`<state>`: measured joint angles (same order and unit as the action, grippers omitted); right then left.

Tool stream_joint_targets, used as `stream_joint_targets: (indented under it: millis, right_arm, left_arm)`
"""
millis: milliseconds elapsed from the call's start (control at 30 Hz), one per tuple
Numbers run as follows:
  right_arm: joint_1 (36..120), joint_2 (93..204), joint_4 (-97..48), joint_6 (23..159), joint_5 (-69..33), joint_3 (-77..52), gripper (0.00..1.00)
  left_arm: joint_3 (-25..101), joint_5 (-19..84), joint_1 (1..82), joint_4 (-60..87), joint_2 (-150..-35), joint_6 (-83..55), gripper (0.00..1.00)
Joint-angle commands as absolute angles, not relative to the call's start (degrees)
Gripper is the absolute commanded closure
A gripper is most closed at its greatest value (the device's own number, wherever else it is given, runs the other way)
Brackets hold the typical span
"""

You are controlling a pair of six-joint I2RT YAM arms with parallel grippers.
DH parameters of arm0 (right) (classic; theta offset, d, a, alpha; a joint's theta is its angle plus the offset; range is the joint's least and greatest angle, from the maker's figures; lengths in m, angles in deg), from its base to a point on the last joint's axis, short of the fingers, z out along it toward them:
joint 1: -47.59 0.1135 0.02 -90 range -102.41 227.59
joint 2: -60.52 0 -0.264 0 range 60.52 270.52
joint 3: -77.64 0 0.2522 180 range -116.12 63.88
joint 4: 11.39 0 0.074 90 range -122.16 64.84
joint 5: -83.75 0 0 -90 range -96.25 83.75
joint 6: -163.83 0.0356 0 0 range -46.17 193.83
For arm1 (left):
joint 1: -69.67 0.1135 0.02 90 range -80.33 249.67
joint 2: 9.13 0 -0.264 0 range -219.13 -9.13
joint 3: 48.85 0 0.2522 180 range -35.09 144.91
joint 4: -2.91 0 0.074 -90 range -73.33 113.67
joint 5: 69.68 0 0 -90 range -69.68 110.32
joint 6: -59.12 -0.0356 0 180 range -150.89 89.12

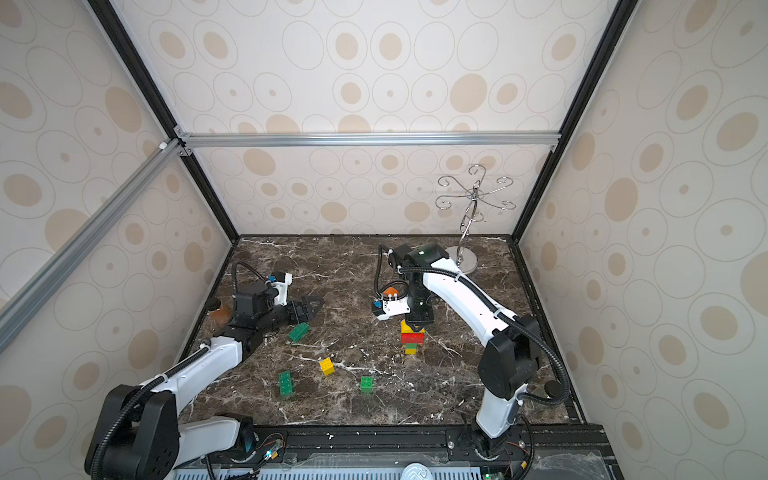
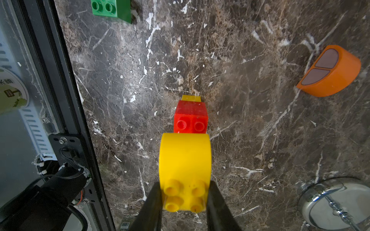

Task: Assemble an ice cream with lego
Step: Assemble the lego brick with the lego brick.

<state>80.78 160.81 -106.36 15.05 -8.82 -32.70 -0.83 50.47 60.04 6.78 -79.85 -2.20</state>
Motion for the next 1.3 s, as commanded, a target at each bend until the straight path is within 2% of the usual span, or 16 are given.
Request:
stream_joint_targets:
  millis: [0,1267]
  right_arm:
    - [81.39,161.21,-107.04,15.28,-8.54,-31.58,1.0]
    - [81.86,161.55,-103.01,16.43,-6.76,-27.93,1.0]
  left_arm:
    - [-0.81,51.59,60.53,5.04,-80.15,-2.41,0.0]
    - [-0.81,51.61,60.79,4.63,-80.28,-2.23,0.0]
